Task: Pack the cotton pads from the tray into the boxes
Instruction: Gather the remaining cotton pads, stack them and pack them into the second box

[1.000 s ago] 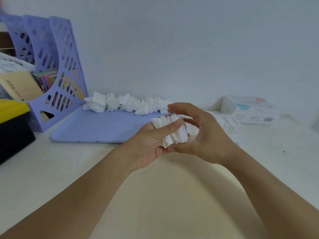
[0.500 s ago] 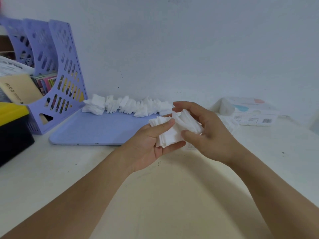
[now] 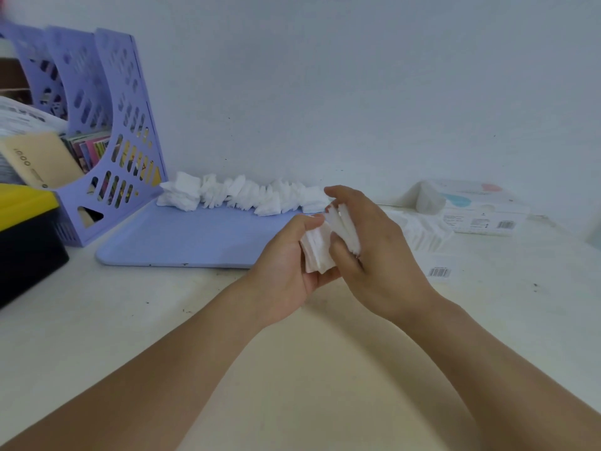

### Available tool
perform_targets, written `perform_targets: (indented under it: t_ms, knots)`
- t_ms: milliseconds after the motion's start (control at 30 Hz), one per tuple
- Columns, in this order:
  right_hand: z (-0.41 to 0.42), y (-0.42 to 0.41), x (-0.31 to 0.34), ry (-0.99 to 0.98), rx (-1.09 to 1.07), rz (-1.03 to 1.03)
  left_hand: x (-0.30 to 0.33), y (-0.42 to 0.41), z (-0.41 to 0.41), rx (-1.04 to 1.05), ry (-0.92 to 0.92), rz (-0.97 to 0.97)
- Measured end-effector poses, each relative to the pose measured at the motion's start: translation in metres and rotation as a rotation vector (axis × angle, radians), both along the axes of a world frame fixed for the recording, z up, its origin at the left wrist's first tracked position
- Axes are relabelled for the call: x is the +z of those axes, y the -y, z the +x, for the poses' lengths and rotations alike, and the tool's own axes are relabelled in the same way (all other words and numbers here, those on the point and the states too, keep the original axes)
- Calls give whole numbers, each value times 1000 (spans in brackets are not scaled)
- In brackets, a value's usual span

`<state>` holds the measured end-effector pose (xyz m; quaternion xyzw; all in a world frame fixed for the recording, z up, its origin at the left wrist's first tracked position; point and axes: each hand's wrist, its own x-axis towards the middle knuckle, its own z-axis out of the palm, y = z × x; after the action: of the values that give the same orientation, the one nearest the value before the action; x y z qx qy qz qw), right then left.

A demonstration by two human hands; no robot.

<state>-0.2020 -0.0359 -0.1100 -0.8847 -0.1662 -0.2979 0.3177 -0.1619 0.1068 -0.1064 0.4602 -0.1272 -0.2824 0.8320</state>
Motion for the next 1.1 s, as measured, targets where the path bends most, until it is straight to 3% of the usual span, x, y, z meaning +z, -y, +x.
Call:
perform_targets:
  t_ms: [267,467,567,700,800,1100]
  knots:
    - [-4,0,3,-167,101,-90,4,-3,-3,-14,87,65]
    - [-4,20,17,-376,278,14,4,-8,-4,-151,105,127]
    - [-4,17,18,-313,265,66,3,-9,-4,-207,101,108]
    - [-2,8,14,-226,259,171,6,-9,-5,-270,-124,-54]
    - [-1,5,14,-196,269,265,3,-11,-3,-302,-145,-117]
    - [-3,11,15,-338,323,156,2,-5,-8,-105,-32,149]
